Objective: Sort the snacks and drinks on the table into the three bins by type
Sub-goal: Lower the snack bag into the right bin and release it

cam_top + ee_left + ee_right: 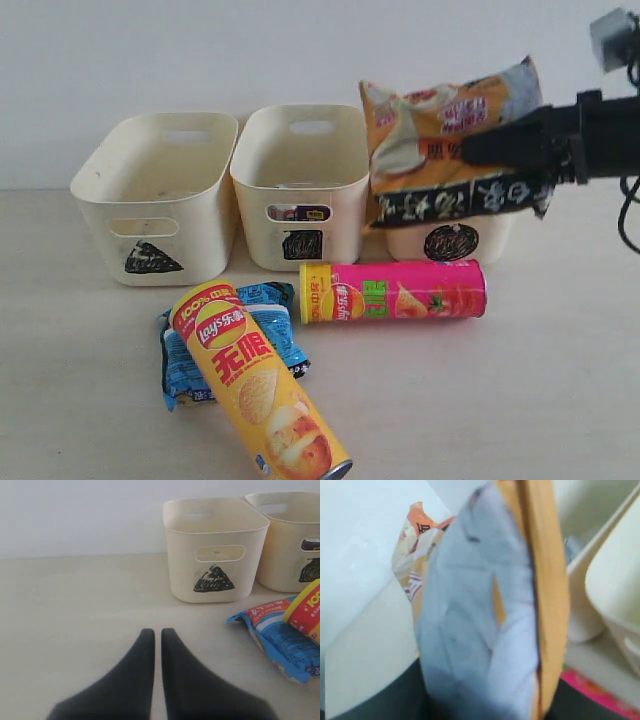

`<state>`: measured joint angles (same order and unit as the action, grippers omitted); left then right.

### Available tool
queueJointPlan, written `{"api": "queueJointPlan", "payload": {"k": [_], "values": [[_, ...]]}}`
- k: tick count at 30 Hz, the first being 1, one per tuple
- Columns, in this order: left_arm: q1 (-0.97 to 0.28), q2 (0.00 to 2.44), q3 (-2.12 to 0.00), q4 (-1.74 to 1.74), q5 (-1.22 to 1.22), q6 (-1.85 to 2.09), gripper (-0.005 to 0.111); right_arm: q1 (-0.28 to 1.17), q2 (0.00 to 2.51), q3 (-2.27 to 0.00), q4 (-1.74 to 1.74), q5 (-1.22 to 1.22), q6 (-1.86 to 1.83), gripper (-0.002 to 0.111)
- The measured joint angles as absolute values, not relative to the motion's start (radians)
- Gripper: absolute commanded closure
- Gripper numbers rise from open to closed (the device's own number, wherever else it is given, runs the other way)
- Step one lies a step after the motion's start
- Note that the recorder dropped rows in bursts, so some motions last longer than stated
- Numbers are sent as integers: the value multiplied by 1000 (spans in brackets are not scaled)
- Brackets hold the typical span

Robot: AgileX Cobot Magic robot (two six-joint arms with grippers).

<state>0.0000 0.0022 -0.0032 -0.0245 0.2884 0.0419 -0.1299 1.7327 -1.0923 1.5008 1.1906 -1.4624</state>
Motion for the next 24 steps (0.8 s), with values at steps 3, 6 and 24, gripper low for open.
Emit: {"api": "queueJointPlan", "payload": {"k": [3,6,24], "values": [[0,2,-3,-25,288,42,102,-136,1709,-1153,1532,1138,-1460,108],[0,2,-3,-25,288,42,102,-136,1705,-1219,1541,1041,-1433,108],[0,2,-3,-25,288,42,102,-6,1913,-1540,1440,364,-1296,108]]}}
